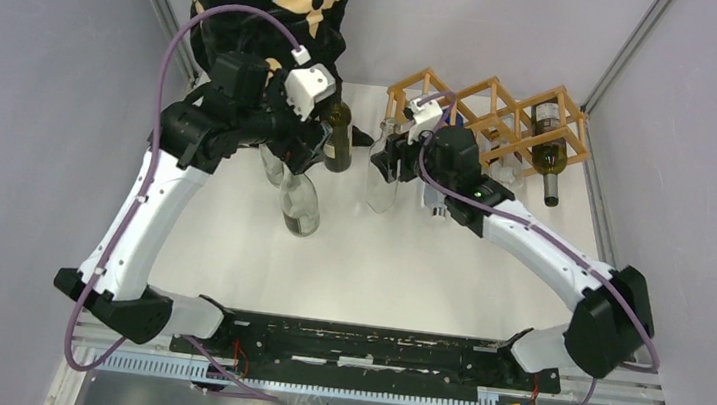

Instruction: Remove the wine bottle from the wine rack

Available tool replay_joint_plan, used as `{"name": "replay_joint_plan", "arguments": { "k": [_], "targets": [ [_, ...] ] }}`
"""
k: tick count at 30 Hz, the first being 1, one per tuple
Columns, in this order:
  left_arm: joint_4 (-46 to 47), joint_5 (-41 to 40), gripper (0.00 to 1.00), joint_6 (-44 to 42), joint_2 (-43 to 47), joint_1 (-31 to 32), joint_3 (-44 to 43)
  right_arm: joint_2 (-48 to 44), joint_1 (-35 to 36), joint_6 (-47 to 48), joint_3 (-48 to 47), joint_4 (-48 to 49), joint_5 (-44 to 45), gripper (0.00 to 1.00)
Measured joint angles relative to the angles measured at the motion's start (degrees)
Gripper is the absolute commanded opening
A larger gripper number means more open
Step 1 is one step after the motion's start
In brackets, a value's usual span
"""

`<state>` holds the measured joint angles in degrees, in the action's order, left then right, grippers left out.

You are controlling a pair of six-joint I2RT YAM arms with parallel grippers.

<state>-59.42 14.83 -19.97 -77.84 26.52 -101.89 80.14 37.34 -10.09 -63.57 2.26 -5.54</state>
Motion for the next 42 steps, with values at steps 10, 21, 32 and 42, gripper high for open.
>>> {"name": "replay_joint_plan", "arguments": {
  "k": [10,21,32,42],
  "targets": [
    [-1.31,-1.49,1.0,0.0,6.64,-0.96,3.96,15.63,0.0,3.41,-8.76,3.65,7.08,0.0],
    [-0.9,-1.31,1.0,0.0,7.15,-0.96,6.82,22.62,-0.35,2.95,-8.98,11.85,10.38,0.0],
    [-0.44,-1.2,1.0,-0.07,9.68,-0.96,7.82,26.67,-1.2,0.68,-10.97,16.17,10.58,0.42],
    [-0.55,-1.16,1.0,-0.07,9.92,-0.96,8.15,25.7,-1.2,0.22,-10.86,14.53,11.87,0.98]
  ]
}}
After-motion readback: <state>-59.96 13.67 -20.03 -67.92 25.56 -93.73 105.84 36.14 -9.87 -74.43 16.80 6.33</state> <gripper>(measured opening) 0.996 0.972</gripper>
